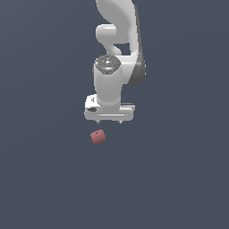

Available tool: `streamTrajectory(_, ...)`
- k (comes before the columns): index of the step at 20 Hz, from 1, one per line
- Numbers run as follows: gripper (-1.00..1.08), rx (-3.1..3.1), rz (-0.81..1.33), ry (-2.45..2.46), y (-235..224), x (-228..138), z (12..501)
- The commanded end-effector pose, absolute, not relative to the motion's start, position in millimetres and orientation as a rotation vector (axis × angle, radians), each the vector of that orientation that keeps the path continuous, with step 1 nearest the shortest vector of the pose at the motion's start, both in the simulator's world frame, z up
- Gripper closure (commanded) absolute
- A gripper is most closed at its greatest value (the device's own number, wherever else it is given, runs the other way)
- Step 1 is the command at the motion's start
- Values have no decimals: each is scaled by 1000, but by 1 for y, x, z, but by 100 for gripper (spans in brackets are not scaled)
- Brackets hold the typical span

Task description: Pick up the object and move it to a goal position.

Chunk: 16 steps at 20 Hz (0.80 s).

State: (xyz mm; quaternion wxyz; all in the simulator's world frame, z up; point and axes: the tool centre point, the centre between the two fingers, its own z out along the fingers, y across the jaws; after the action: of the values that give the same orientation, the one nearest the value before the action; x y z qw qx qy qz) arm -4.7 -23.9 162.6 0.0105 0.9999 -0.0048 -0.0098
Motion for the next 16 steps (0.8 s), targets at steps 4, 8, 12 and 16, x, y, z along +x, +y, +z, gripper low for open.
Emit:
streamTrajectory(4, -92, 3118, -17, -19, -27, -3, 166)
streamTrajectory(8, -92, 3108, 36, -29, -40, 5, 181)
streamTrajectory(12, -92, 3104, 55, -22, -45, 7, 187)
streamTrajectory(16, -92, 3105, 50, -36, -44, 7, 185)
